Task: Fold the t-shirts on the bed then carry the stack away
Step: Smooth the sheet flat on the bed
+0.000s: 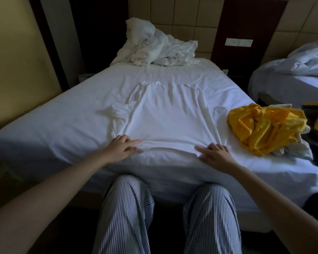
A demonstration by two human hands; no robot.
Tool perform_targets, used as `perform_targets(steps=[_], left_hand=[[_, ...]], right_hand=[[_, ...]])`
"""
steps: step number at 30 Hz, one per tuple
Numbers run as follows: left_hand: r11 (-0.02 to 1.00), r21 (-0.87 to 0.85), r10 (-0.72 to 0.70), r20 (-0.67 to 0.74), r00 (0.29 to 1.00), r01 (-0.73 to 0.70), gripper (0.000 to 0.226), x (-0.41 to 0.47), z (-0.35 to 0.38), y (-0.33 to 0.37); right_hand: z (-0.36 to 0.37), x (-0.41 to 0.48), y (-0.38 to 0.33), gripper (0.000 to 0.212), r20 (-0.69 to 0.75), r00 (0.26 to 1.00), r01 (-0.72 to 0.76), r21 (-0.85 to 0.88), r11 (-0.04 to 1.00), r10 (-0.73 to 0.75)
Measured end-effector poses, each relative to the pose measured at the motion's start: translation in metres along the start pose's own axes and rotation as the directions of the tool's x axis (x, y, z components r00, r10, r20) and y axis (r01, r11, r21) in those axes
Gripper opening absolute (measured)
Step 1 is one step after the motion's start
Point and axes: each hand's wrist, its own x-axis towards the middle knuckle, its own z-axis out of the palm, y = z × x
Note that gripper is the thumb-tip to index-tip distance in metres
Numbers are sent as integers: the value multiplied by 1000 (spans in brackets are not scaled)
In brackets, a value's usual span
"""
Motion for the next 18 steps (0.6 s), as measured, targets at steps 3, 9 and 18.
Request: perform_targets(steps=[3,9,18], left_hand=[[985,-155,-71,62,996,80,92,4,-9,3],[859,-501,-176,-87,980,110,27,4,-25,-1],[425,-778,-723,16,691,463,53,42,-33,-57]], right_hand=[[-9,5,-11,89,-28,999,19,41,999,-18],[-7,37,-84,84,3,985,170,23,985,-170],[28,114,-202,75,120,949,285,75,956,-292]])
